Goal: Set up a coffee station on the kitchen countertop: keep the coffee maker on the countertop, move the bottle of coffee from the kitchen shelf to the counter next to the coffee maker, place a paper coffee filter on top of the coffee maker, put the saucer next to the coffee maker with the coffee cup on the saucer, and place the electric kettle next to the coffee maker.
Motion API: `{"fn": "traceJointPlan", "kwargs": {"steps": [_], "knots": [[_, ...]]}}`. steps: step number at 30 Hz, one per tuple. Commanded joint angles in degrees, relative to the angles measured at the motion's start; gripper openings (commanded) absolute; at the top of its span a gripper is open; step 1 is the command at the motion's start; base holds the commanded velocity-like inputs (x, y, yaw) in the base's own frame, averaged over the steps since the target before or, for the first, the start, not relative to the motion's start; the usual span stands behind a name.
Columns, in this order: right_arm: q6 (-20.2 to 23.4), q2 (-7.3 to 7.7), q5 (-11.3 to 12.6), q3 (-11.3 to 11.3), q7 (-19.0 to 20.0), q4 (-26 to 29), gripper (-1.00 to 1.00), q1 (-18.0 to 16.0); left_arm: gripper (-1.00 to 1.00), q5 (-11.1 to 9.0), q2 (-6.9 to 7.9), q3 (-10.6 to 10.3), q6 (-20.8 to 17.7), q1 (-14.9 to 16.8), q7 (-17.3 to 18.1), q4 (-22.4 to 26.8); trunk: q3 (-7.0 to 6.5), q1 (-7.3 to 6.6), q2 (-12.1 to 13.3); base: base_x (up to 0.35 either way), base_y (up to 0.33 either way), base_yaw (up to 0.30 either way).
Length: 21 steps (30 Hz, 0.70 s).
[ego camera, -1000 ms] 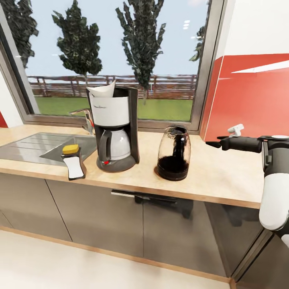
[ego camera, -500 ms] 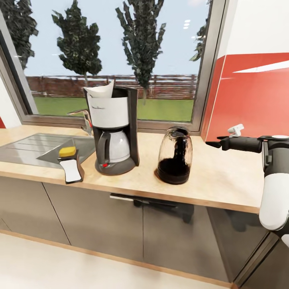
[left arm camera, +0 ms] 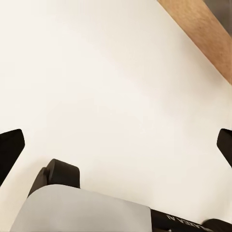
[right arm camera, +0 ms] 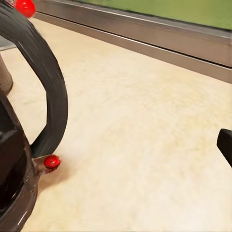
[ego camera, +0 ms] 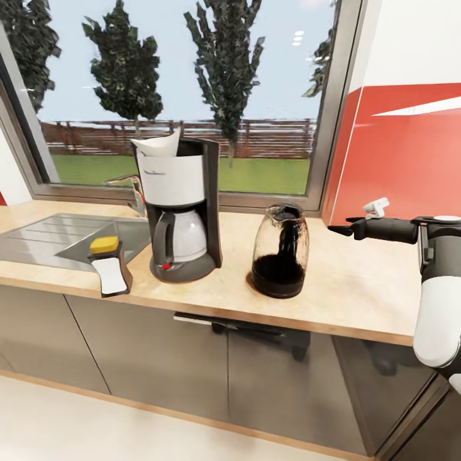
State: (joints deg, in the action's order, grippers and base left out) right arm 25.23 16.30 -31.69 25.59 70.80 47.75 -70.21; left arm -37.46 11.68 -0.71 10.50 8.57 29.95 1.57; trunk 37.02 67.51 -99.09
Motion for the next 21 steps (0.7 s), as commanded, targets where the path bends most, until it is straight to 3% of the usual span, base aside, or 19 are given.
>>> {"fn": "traceJointPlan", "kwargs": {"steps": [1,21], "knots": [[0.52,-0.04,-0.32,0.17,0.39,0.06,1.00,-0.07,1.00,-0.07,0.01,-0.09,0.25,0.05,0.19,-0.08,0.06,0.01,-0.03,0.091,0.000,0.000],[0.52,-0.09,-0.30,0.16,0.39,0.06,1.00,-0.06,1.00,-0.07,0.01,-0.09,0.29,0.05,0.19,-0.08,0.06,0.01,-0.03,0.059,0.035,0.000]]}}
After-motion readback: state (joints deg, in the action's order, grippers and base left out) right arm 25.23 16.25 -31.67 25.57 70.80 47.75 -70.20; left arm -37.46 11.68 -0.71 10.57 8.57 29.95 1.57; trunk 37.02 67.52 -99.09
